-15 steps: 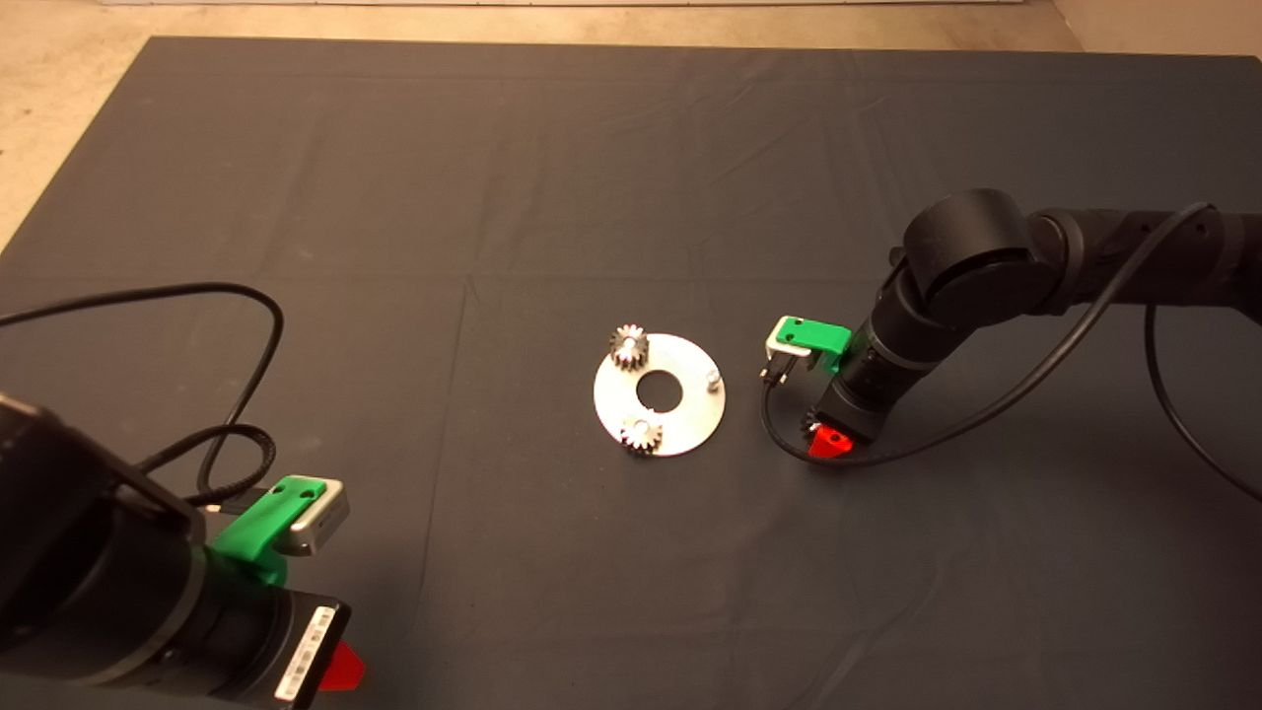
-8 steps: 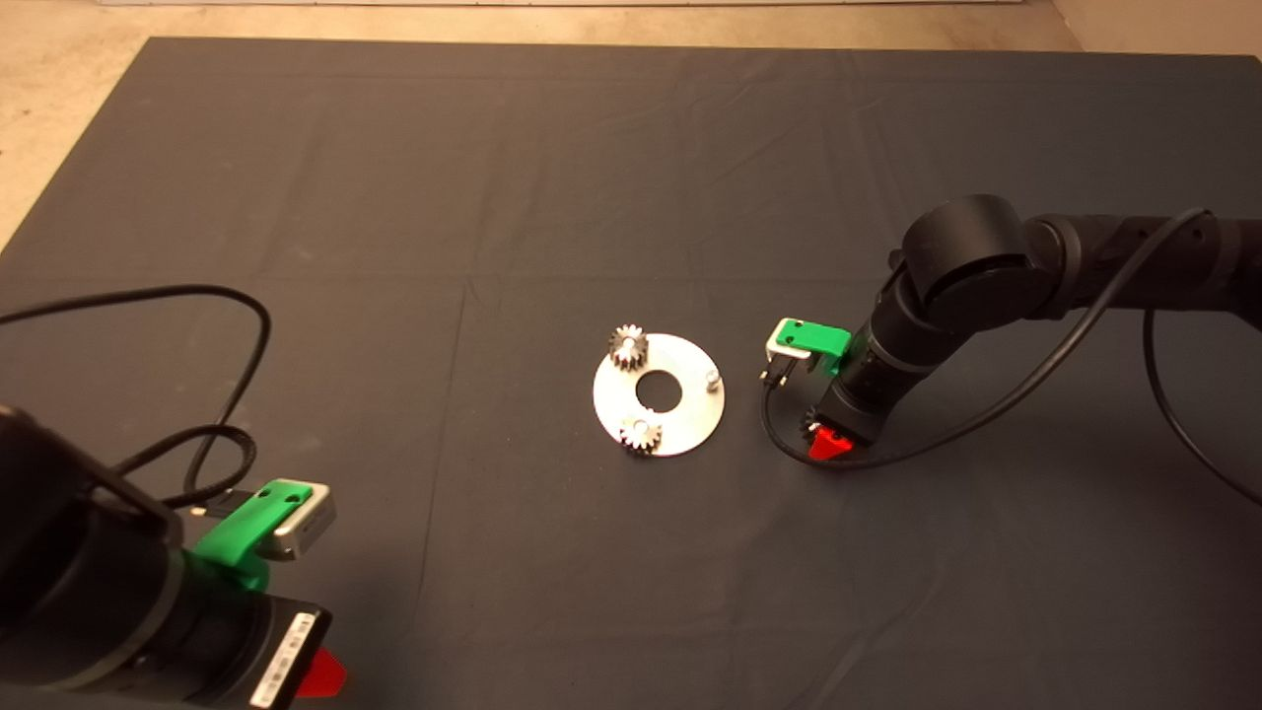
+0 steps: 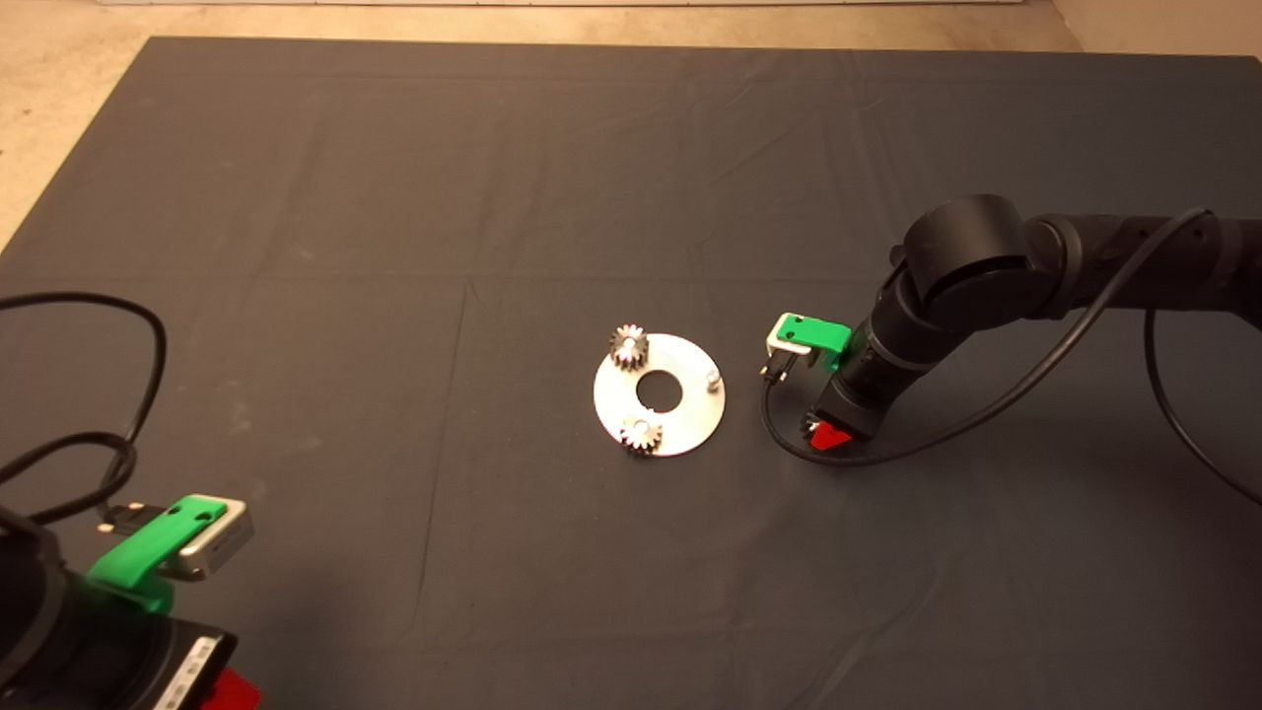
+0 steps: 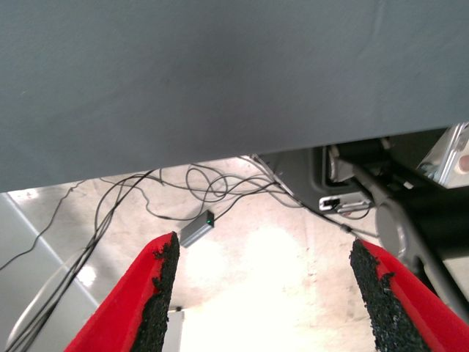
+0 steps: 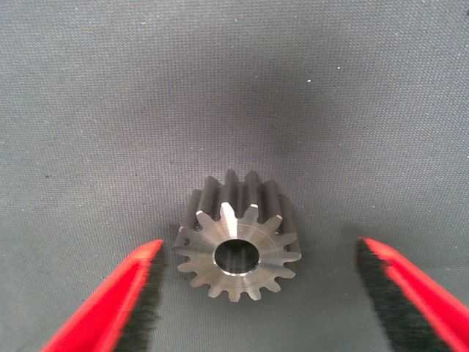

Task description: Install three planetary gears onto the carrier pins

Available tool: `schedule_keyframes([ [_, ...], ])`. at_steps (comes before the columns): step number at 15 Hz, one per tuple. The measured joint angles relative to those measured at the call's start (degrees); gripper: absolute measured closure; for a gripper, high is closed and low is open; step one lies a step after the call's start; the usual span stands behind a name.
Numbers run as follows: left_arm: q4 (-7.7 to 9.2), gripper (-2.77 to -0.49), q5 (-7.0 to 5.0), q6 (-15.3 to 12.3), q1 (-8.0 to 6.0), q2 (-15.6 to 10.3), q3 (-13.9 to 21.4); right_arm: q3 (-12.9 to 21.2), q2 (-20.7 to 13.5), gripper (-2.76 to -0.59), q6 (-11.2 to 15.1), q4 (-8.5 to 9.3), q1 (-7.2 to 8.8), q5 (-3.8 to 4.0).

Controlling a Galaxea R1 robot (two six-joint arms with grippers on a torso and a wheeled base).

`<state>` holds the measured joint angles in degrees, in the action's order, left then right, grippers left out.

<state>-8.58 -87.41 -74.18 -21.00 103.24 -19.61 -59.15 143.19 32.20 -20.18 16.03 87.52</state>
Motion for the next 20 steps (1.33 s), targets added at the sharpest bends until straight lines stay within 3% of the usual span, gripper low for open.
schedule_keyframes([
  [3,0.37,-1.61,-0.02,3.7,-0.16,-4.7,0.0,0.0,0.0,-1.8,0.0,-0.3,-0.32,0.02],
  [5,0.51,-1.61,-0.05,4.8,-0.16,-6.5,0.0,0.0,0.0,-1.8,0.0,-0.39,-0.91,0.02],
  [7,0.53,-1.61,0.0,5.7,-0.17,-7.0,0.0,0.0,0.0,-1.8,0.0,-0.41,-0.94,0.02],
  [9,0.57,-1.61,0.0,6.0,-0.17,-7.5,0.0,0.0,0.0,-1.67,0.0,-0.44,-0.99,0.02],
  [14,0.7,-1.61,0.01,6.8,-0.17,-8.4,0.0,0.0,0.0,-1.67,0.2,-0.57,-1.93,0.05],
  [16,0.7,-1.61,0.01,7.6,-0.18,-8.6,0.0,0.0,0.0,-1.52,0.3,-0.61,-1.93,0.02],
  [20,0.7,-1.61,0.01,8.5,-0.18,-8.8,0.0,0.1,0.0,-1.52,0.7,-0.63,-2.58,0.0],
])
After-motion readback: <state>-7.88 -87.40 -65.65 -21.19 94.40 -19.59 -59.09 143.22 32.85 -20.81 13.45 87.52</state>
